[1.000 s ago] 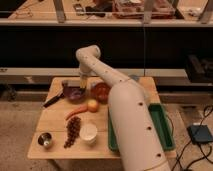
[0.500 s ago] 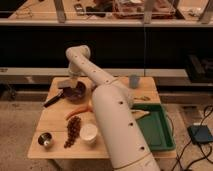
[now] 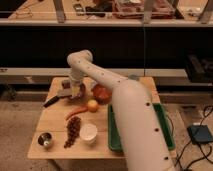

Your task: Wipe purple bowl with eraser

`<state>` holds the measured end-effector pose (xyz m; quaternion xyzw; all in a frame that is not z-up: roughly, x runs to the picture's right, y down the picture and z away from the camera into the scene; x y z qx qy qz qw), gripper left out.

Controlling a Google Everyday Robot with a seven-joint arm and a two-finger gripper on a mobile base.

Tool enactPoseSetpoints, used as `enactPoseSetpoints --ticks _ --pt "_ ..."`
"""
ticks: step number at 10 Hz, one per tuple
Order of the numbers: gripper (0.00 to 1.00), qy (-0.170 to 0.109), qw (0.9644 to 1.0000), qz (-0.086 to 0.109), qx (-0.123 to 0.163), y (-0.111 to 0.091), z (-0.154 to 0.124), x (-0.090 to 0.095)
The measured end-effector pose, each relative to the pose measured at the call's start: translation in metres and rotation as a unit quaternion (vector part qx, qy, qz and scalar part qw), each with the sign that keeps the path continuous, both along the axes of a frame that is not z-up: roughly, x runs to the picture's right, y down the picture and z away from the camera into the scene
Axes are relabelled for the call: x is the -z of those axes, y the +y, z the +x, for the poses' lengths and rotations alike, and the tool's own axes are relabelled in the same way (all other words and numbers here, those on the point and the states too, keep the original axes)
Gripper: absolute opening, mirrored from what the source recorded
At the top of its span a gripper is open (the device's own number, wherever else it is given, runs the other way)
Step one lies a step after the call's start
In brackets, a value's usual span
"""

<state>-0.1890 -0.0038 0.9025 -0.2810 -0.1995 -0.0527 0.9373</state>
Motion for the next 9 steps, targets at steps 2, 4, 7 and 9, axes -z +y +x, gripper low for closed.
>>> enactPoseSetpoints --ticks 2,4,7,9 --pt "0.18 -0.004 0.9999 0.007 -0.014 0.004 0.022 0.007" --pt "0.18 -0.005 0.9995 0.025 -0.02 -0.006 0.025 0.017" --pt "0.18 0.014 0.9991 0.039 -0.014 -0.029 0.025 0.017" --pt "0.18 0.034 0.9989 0.033 0.0 -0.041 0.03 -0.007"
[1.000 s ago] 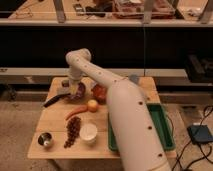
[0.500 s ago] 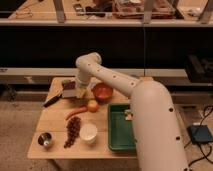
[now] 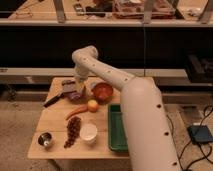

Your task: Wipe purple bowl with eraser

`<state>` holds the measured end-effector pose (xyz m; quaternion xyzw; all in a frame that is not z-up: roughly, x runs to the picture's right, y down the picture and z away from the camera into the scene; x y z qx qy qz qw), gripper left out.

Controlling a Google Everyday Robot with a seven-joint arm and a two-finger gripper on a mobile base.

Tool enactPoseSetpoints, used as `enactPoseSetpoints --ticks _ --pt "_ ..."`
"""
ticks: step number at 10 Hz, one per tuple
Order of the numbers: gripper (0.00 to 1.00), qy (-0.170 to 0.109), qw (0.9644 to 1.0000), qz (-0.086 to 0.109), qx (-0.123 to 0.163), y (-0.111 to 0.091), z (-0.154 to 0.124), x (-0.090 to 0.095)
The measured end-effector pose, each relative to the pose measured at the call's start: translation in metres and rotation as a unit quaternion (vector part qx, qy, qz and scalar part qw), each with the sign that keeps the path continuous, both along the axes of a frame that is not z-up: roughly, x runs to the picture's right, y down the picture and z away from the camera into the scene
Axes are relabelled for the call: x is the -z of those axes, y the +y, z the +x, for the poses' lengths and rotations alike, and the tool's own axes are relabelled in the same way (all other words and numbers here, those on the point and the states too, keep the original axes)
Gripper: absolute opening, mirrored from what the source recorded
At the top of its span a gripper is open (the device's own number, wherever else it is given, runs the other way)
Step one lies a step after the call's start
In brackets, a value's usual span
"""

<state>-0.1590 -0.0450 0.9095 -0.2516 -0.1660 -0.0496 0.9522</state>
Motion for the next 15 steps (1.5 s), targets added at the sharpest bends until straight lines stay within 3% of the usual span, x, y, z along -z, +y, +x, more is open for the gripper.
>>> enactPoseSetpoints --ticks 1,3,6,9,11,15 --pt "0.18 0.011 0.9999 -0.005 -0.011 -0.004 0.014 -0.015" --pt "0.18 0.002 0.9996 -0.001 -0.029 -0.015 0.02 -0.026" --pt "0.18 -0.021 0.9995 -0.001 -0.022 -0.027 -0.012 -0.041" --pt "0.18 -0.039 0.9991 -0.015 0.003 -0.026 -0.043 -0.058" --pt "0.18 -0.051 0.9983 -0.021 0.018 -0.021 -0.051 -0.056" --pt "0.18 -0.062 0.9971 -0.027 0.034 0.01 -0.041 -0.019"
